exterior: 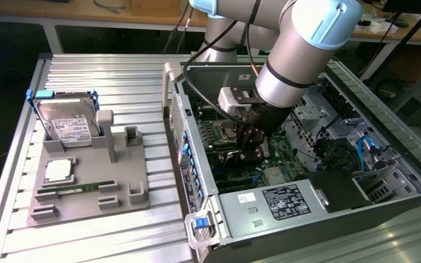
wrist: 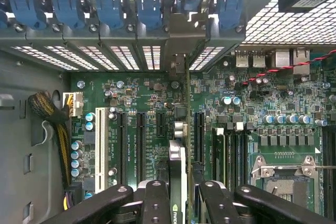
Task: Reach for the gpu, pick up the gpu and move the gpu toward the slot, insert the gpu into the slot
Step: 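Insert the gpu into the slot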
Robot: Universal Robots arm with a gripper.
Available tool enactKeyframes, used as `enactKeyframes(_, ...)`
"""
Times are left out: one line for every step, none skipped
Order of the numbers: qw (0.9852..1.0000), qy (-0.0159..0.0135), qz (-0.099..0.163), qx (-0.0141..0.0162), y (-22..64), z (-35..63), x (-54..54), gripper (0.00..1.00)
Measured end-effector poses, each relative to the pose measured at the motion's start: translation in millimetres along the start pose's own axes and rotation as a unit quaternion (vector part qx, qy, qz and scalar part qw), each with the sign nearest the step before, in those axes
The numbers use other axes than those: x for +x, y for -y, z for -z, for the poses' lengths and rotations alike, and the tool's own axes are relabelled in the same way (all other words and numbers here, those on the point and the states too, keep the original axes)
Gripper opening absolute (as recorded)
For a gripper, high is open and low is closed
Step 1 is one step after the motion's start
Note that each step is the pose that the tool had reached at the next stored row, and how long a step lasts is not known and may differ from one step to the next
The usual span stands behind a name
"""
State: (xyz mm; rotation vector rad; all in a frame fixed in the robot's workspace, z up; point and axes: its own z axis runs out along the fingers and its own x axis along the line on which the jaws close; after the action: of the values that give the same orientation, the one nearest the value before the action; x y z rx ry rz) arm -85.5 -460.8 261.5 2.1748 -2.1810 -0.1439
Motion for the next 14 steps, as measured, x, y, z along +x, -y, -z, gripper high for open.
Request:
enactKeyframes(1.0000, 0.0000, 0.000, 0.0000, 0.0, 0.0, 0.0, 0.27)
enactKeyframes(1.0000, 0.0000, 0.000, 0.0000, 0.0, 0.0, 0.0, 0.27)
enactKeyframes(1.0000, -0.0001, 0.000, 0.0000, 0.0, 0.1, 0.0, 0.27)
enactKeyframes(1.0000, -0.0002, 0.000, -0.0001, 0.0, 0.6, -0.1, 0.27)
enactKeyframes(1.0000, -0.0002, 0.000, -0.0001, 0.0, 0.8, -0.2, 0.27)
enactKeyframes(1.0000, -0.0002, 0.000, -0.0001, 0.0, 0.8, -0.3, 0.27)
enactKeyframes(1.0000, -0.0001, 0.000, 0.0000, -0.1, 0.8, -0.3, 0.27)
enactKeyframes(1.0000, -0.0001, 0.000, 0.0000, -0.1, 0.8, -0.3, 0.27)
enactKeyframes(1.0000, -0.0002, 0.000, 0.0000, -0.2, 0.8, -0.3, 0.27)
enactKeyframes(1.0000, -0.0003, 0.000, -0.0001, -0.2, 0.9, -0.6, 0.27)
enactKeyframes(1.0000, -0.0006, 0.000, -0.0001, -0.3, 1.1, -1.0, 0.27)
enactKeyframes(1.0000, -0.0006, 0.000, -0.0001, -0.3, 1.2, -1.2, 0.27)
enactKeyframes(1.0000, -0.0006, 0.000, -0.0001, -0.2, 1.2, -1.3, 0.27)
enactKeyframes(1.0000, -0.0007, 0.000, 0.0000, -0.3, 1.1, -1.3, 0.27)
